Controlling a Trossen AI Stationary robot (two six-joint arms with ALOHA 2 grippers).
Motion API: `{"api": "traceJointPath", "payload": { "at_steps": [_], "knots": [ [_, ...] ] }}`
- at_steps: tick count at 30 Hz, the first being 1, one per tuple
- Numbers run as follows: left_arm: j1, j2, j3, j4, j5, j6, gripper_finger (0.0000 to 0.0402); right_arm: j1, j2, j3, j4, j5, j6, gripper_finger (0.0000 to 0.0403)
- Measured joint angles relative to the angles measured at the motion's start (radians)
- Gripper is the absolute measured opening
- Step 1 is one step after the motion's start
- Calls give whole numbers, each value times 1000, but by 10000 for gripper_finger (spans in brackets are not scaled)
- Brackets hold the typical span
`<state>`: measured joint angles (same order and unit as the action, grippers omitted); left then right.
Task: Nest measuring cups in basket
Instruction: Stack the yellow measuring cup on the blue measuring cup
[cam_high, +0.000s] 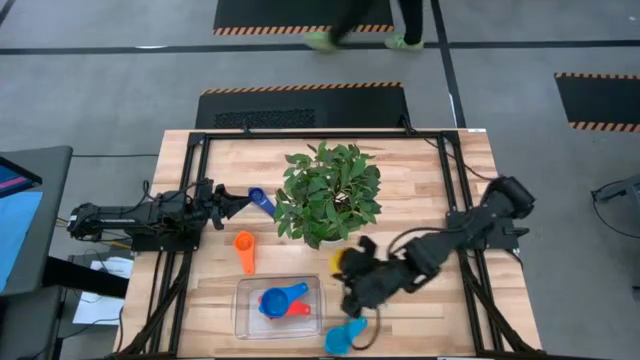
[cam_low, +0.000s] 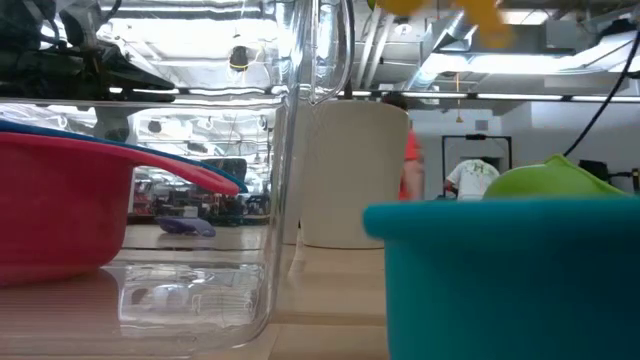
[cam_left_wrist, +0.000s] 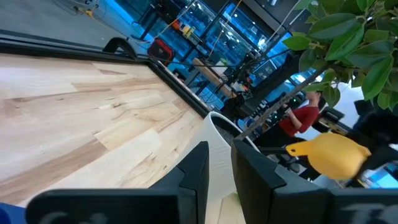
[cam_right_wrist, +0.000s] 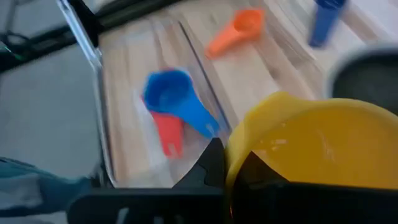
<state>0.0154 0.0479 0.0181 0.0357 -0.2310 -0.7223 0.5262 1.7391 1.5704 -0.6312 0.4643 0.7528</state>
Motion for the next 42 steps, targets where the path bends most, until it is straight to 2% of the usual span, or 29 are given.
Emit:
{"api": "traceJointPath", "payload": {
  "at_steps": [8, 18, 24, 27, 42],
  "knots": [
    [0, 0, 0, -1, 17, 6, 59, -16, 196, 220, 35, -24, -2, 8],
    [0, 0, 0, -5, 44, 9, 59, 38, 450, 582, 3, 28, -2, 8],
    [0, 0, 0, -5, 43, 23, 59, 44, 574, 742, 3, 47, 4, 8],
    [0, 0, 0, -5, 43, 22, 59, 47, 612, 788, 11, 80, 17, 8],
    [0, 0, 0, -8, 65, 20, 59, 60, 674, 778, 37, 112, 243, 10]
  ]
}}
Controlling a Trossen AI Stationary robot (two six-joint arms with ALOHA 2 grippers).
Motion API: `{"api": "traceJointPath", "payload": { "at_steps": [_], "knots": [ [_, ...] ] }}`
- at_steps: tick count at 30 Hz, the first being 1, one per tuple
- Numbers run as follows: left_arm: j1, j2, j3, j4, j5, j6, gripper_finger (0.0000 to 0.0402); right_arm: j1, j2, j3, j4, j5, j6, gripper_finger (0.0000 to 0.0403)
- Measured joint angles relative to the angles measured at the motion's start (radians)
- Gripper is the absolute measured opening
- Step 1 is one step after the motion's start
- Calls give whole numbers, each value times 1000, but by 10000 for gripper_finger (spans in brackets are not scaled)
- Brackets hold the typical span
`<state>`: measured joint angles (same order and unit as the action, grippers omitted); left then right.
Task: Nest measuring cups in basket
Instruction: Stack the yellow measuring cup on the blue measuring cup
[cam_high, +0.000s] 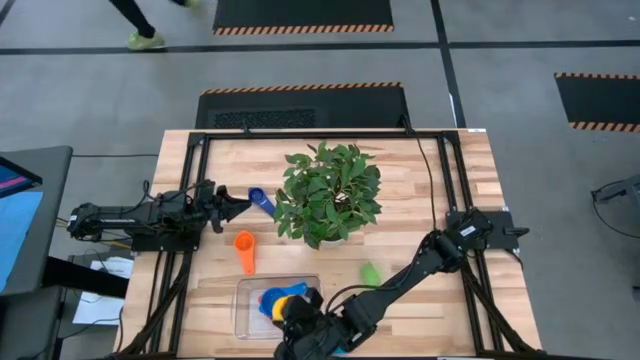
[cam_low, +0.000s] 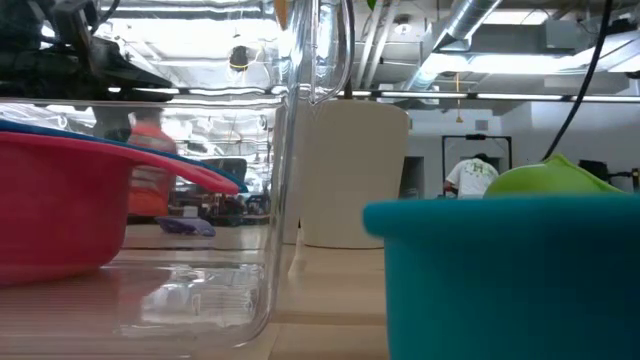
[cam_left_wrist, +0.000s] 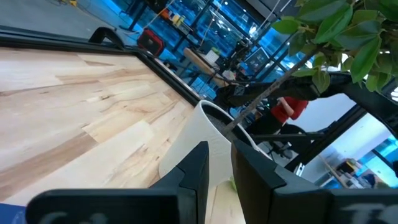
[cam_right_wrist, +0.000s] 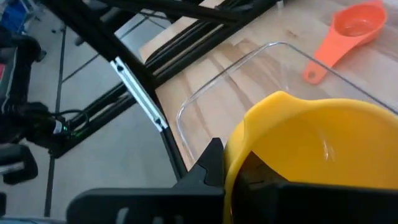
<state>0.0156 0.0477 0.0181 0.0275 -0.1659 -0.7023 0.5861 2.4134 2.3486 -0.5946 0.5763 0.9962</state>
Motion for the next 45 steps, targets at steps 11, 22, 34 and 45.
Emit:
{"api": "traceJointPath", "payload": {
  "at_steps": [11, 22, 34, 45],
  "knots": [
    [0, 0, 0, -9, 56, -1, 59, -70, -1, 0, 28, -78, -6, 8],
    [0, 0, 0, -9, 55, -1, 59, -71, 66, -2, 135, -159, -1, 11],
    [0, 0, 0, -9, 55, -1, 59, -96, 73, 2, 95, -193, 19, 14],
    [0, 0, 0, -9, 55, -1, 59, -116, 90, -1, 75, -245, 28, 26]
  ]
}}
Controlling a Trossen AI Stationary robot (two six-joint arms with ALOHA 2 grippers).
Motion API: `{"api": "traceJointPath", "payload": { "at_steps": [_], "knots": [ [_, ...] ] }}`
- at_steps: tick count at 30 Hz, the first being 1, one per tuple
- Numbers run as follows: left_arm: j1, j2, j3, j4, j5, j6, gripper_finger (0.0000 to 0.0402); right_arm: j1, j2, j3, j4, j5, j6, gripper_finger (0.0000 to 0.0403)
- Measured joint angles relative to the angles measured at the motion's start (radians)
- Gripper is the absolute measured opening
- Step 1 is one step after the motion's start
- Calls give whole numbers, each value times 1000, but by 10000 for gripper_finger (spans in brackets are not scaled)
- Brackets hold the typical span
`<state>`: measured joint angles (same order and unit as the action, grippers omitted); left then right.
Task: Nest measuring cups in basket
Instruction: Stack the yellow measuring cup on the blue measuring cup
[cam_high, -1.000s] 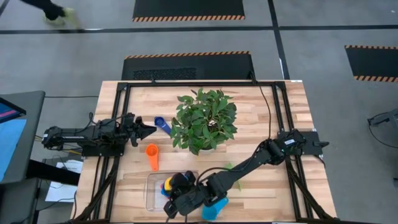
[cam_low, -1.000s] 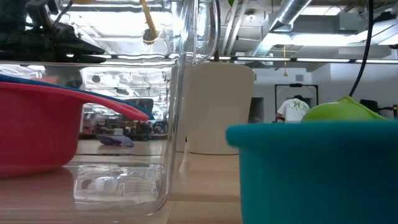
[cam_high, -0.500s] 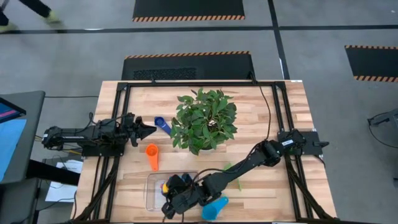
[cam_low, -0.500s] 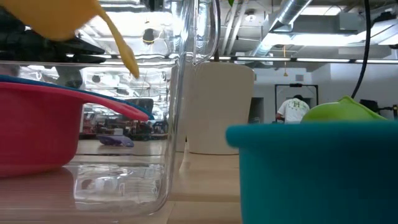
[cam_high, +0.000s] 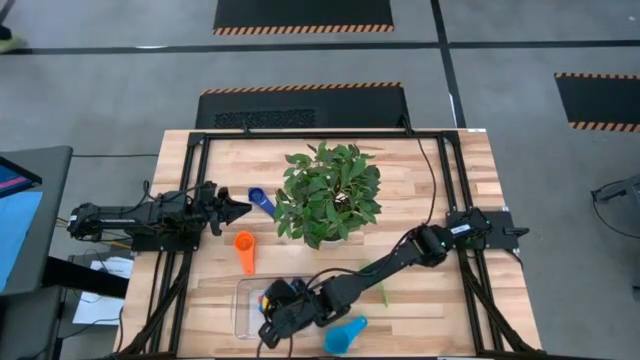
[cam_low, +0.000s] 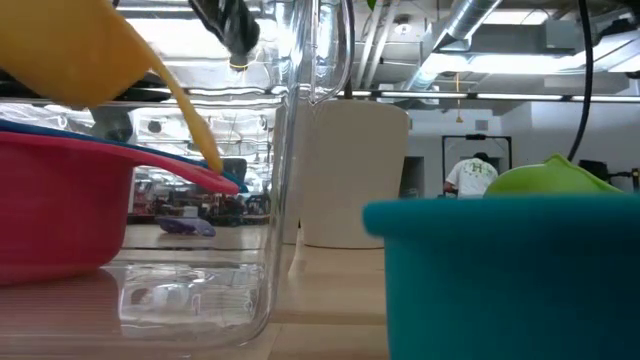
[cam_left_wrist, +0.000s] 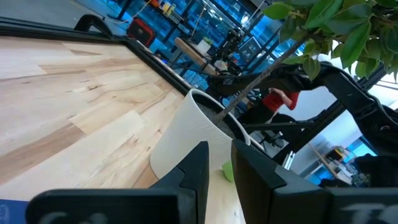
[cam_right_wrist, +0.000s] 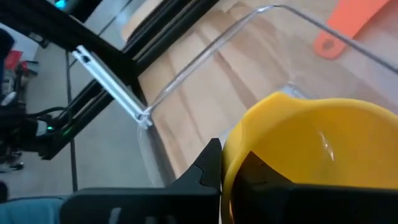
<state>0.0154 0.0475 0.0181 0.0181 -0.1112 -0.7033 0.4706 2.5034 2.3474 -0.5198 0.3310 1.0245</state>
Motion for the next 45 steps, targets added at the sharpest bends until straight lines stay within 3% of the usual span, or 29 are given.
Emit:
{"api": "traceJointPath", "payload": {
  "at_steps": [20, 34, 45],
  "knots": [
    [0, 0, 0, 0, 0, -15, 59, -32, 7, 0, 5, -46, 3, 114],
    [0, 0, 0, 0, 1, -19, 59, -53, 7, 0, 4, -46, -10, 129],
    [0, 0, 0, -4, 26, -19, 59, -68, 6, 0, 4, -109, -4, 194]
  ]
}}
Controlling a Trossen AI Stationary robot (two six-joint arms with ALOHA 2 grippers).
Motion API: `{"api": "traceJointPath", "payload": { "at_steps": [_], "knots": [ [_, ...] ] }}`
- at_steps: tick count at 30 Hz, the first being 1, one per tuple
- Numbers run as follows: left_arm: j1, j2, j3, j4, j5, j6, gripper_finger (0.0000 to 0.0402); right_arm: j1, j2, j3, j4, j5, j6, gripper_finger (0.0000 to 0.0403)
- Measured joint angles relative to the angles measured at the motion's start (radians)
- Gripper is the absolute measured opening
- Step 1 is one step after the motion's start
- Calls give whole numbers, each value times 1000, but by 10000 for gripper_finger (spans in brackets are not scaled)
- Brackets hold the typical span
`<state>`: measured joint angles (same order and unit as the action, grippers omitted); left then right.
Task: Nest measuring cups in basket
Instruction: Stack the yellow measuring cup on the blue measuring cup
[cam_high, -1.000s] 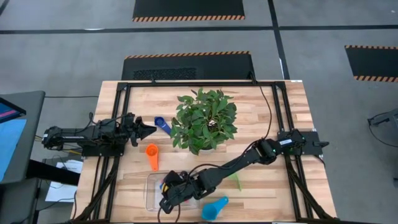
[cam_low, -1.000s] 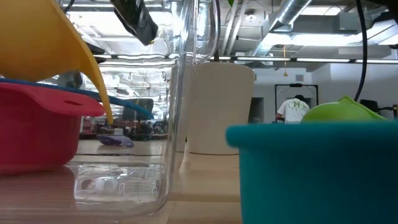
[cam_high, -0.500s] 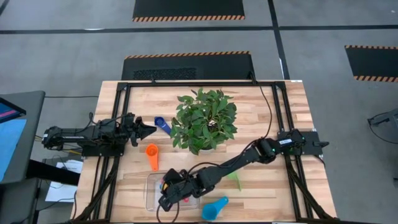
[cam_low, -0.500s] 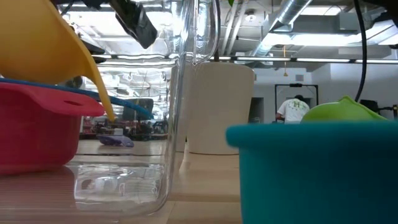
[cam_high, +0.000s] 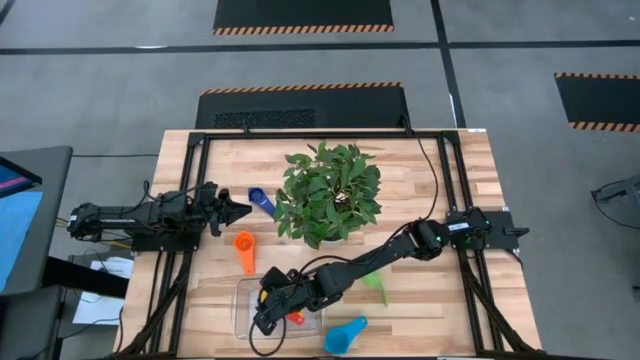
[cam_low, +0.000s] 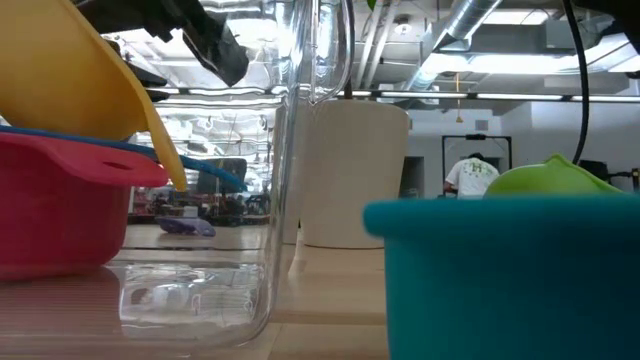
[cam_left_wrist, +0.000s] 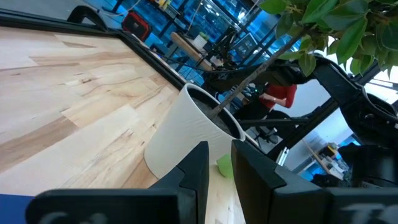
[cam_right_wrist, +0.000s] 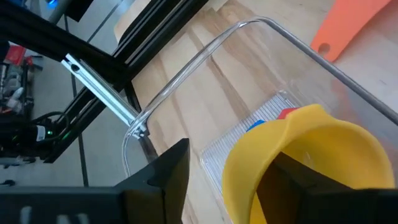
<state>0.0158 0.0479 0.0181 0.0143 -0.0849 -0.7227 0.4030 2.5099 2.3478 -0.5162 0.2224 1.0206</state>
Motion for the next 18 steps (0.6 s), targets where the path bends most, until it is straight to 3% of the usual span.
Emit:
{"api": "traceJointPath", "payload": {
  "at_steps": [7, 18],
  "knots": [
    [0, 0, 0, 0, 0, 0, 59, 0, 0, 0, 0, -21, 0, 209],
    [0, 0, 0, 0, 0, 0, 59, -13, 0, 0, 1, -24, 73, 200]
  ]
}}
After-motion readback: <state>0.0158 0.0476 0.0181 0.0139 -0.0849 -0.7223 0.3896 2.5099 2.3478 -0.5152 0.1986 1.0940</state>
